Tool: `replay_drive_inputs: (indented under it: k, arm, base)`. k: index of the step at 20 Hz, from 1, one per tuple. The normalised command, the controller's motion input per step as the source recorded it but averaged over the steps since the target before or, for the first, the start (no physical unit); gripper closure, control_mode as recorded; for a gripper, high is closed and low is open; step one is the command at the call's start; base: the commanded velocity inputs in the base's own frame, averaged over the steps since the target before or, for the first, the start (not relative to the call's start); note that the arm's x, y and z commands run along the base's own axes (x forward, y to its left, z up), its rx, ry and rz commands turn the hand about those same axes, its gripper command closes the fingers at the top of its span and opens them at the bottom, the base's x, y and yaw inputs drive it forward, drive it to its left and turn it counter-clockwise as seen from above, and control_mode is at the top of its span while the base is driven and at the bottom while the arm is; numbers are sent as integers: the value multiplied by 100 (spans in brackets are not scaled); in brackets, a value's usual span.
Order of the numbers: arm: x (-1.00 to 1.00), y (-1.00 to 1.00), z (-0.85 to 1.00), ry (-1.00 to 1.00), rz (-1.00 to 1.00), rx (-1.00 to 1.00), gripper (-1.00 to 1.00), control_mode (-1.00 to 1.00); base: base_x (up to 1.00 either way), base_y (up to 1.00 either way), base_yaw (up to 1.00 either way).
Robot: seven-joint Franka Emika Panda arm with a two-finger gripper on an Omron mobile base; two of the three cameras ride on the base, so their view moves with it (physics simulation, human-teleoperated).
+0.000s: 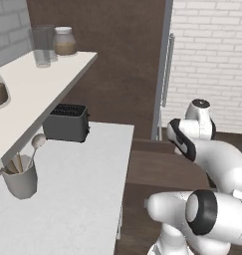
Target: Take a straw from the drawer in front and place it inside the glass cup on the dining counter.
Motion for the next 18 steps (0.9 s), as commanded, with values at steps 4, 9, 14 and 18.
replay_drive_inputs:
  k: [4,9,14,18]
  arm:
    - [-39,16,54,-1,-21,2,100,-100]
    - [-45,1,62,-2,-14,5,100,-100]
    - [-39,0,73,-7,-8,7,100,-100]
    - [-31,0,72,-12,-1,8,100,-100]
  base:
    - [0,0,0]
    - [0,0,0]
    - [0,0,0]
    - [0,0,0]
